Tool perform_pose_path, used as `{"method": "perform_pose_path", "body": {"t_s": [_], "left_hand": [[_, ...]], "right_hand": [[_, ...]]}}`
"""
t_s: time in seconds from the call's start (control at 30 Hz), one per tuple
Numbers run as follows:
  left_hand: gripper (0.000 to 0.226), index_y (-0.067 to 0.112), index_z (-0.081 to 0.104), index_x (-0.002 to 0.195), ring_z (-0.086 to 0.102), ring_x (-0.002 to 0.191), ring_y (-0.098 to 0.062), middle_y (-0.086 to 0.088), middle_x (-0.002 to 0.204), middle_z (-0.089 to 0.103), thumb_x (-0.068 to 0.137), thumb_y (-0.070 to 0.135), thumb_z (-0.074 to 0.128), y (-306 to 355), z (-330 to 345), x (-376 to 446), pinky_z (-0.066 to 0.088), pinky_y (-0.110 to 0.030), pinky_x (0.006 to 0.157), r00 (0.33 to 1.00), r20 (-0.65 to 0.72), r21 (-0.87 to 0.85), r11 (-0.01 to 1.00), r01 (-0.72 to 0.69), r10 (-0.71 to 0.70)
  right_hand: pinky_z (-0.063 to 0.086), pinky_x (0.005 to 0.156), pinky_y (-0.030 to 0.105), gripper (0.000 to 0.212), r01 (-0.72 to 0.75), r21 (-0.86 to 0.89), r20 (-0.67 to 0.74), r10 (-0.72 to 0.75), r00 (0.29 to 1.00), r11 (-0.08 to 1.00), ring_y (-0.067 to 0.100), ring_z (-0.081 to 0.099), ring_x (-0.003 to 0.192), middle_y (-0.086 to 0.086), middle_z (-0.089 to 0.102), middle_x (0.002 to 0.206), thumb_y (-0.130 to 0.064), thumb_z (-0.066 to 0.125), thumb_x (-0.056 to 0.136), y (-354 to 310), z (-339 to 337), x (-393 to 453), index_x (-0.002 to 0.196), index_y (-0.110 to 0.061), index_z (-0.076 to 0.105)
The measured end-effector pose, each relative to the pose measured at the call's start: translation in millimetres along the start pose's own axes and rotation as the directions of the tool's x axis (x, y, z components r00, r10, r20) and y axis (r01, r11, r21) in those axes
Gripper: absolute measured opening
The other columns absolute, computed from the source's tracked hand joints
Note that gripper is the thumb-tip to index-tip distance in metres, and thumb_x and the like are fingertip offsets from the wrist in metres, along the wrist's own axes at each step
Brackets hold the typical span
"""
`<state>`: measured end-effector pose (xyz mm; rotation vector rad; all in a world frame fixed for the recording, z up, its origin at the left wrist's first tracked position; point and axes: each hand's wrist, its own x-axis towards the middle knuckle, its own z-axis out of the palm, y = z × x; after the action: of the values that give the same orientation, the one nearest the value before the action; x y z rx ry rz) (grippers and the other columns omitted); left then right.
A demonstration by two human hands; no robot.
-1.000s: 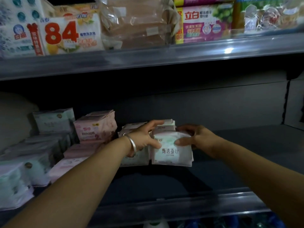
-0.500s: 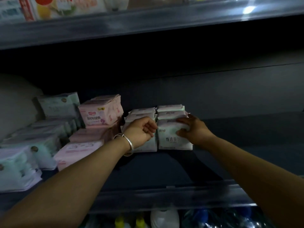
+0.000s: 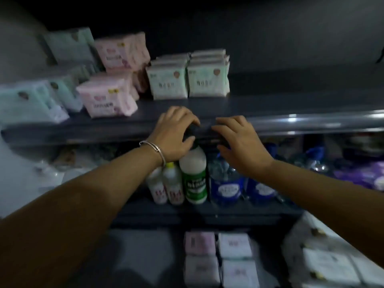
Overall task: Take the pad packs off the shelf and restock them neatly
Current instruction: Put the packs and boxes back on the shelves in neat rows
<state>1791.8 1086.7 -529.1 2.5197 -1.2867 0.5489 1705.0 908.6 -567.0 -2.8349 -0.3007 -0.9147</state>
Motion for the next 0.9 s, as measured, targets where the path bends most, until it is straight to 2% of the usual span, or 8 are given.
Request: {"method": "perform_pose_path", "body": {"t_s": [0.1,0.23,0.3,0.37,0.5,0.67,0.8,0.9], "left_hand": [[0.039,0.011,0.060,0.101,0.043,0.108,-0.026,-0.010,0.108,0.057,0.068,0.027,0.049,25.0,27.6,-49.8,0.023,-0.038,0.100,0.997,-0.065,0.124,0.991,-0.043,0.052],[0.043,0.014,0.053,0.106,0.042,0.110,-0.024,-0.010,0.115,0.058,0.067,0.030,0.046,49.5,61.8,-99.2,0.022,-0.044,0.102,0.990,-0.033,0.209,0.970,-0.127,0.136],[0.042,0.012,0.057,0.109,0.047,0.110,-0.026,-0.011,0.117,0.058,0.071,0.028,0.053,60.4,79.0,-123.4,0.024,-0.041,0.098,0.989,0.060,0.197,0.970,-0.141,0.132],[0.046,0.012,0.056,0.119,0.048,0.116,-0.028,-0.009,0.125,0.053,0.077,0.030,0.063,72.6,97.7,-149.2,0.027,-0.040,0.099,0.968,0.244,0.165,0.981,-0.099,0.056],[0.061,0.022,0.036,0.137,0.034,0.125,-0.020,0.000,0.137,0.036,0.085,0.047,0.058,89.8,143.9,-190.6,0.024,-0.033,0.100,0.761,0.647,0.126,0.991,-0.039,-0.052],[0.077,0.016,0.028,0.142,0.032,0.129,-0.023,-0.005,0.141,0.032,0.082,0.052,0.060,95.6,201.3,-226.1,0.028,-0.035,0.104,0.505,0.863,0.065,0.995,-0.075,-0.019],[0.081,0.015,0.032,0.139,0.035,0.126,-0.024,-0.006,0.139,0.036,0.077,0.052,0.067,104.4,241.8,-254.5,0.030,-0.037,0.103,0.396,0.918,0.081,0.990,-0.113,-0.030],[0.084,0.013,0.031,0.140,0.036,0.125,-0.026,-0.007,0.137,0.036,0.075,0.047,0.071,110.9,264.4,-268.2,0.031,-0.037,0.104,0.416,0.907,0.128,0.986,-0.110,-0.071]], "right_hand": [[0.054,0.067,0.047,0.041,0.005,0.020,0.126,-0.008,0.992,1.000,0.042,0.060,0.087,0.019,0.064,0.108,-0.007,0.066,0.062,-8.6,19.3,-66.2,0.102,0.001,0.066],[0.054,0.069,0.046,0.049,-0.040,0.018,0.264,0.034,0.964,0.999,0.042,0.061,0.089,0.020,0.063,0.109,-0.004,0.078,0.060,-12.5,43.6,-139.9,0.106,0.000,0.065],[0.053,0.074,0.048,0.048,-0.062,0.040,0.360,0.044,0.932,0.997,0.040,0.058,0.094,0.019,0.061,0.113,-0.008,0.077,0.065,-14.9,51.7,-169.2,0.110,-0.001,0.063],[0.044,0.093,0.043,0.051,-0.067,0.027,0.489,0.046,0.871,0.997,0.034,0.049,0.112,0.014,0.052,0.129,-0.022,0.070,0.079,-18.4,61.1,-198.2,0.125,-0.007,0.054],[0.031,0.107,0.033,0.062,-0.119,0.004,0.720,0.080,0.689,0.993,0.025,0.035,0.128,0.005,0.035,0.145,-0.040,0.057,0.089,-22.9,85.1,-256.0,0.142,-0.018,0.034],[0.033,0.107,0.038,0.079,-0.149,-0.029,0.889,0.094,0.447,0.988,0.023,0.036,0.128,0.006,0.034,0.144,-0.048,0.064,0.082,-30.0,124.4,-296.5,0.145,-0.018,0.026],[0.030,0.108,0.043,0.093,-0.145,-0.040,0.945,0.084,0.317,0.989,0.025,0.033,0.129,0.007,0.030,0.145,-0.054,0.068,0.074,-30.3,147.7,-321.3,0.145,-0.019,0.019],[0.030,0.108,0.045,0.093,-0.081,-0.062,0.945,0.084,0.316,0.995,0.025,0.030,0.131,0.006,0.028,0.147,-0.053,0.071,0.073,-34.0,158.9,-332.5,0.143,-0.017,0.023]]}}
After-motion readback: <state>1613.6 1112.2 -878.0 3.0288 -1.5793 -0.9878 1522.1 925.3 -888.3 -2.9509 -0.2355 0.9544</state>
